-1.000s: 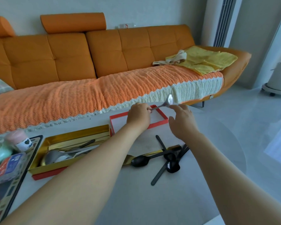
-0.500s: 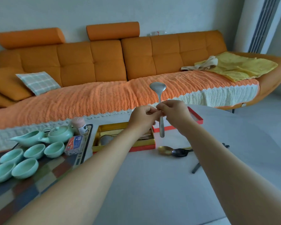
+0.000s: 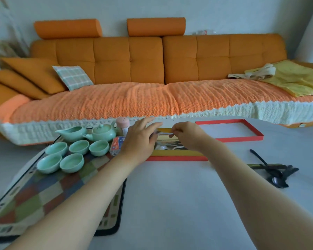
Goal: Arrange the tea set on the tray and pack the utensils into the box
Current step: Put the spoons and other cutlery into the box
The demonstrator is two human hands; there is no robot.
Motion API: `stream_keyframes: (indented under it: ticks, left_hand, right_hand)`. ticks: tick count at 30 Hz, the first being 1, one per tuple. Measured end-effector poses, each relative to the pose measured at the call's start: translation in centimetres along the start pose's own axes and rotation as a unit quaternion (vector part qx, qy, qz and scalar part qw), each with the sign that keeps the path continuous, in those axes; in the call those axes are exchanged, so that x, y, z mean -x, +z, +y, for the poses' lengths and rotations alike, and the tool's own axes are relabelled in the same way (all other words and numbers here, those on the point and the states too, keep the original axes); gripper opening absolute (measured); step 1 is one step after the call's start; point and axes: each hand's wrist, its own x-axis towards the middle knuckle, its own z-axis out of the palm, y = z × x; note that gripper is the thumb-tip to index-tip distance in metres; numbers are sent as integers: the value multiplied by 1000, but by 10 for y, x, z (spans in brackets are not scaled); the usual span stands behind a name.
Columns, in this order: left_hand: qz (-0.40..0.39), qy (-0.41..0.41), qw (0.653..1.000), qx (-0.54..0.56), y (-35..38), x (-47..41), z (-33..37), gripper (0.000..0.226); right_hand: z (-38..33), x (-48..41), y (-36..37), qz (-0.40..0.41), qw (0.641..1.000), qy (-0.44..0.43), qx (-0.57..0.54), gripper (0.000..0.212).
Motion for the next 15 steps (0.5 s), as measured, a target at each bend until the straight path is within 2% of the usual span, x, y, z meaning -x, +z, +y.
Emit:
stream_keyframes:
  ticks: [2,4,10,15]
  left_hand:
    - [-68,-22,997,26,1,2,-5,35]
    - [-95,-43,993,55,2,1,-3,34]
    - [-107,-37,992,59,5,5,2,30]
    - [-132,-66,988,46,3,3,-4,24]
  right_hand:
    - [-1,-1,2,2,1000,1,12,30]
    - [2,-1,4,-1,1000,12,16,31]
    - [15,3,7,2,999,15,33,29]
    - [19,9,8,41,998,-30,38,32]
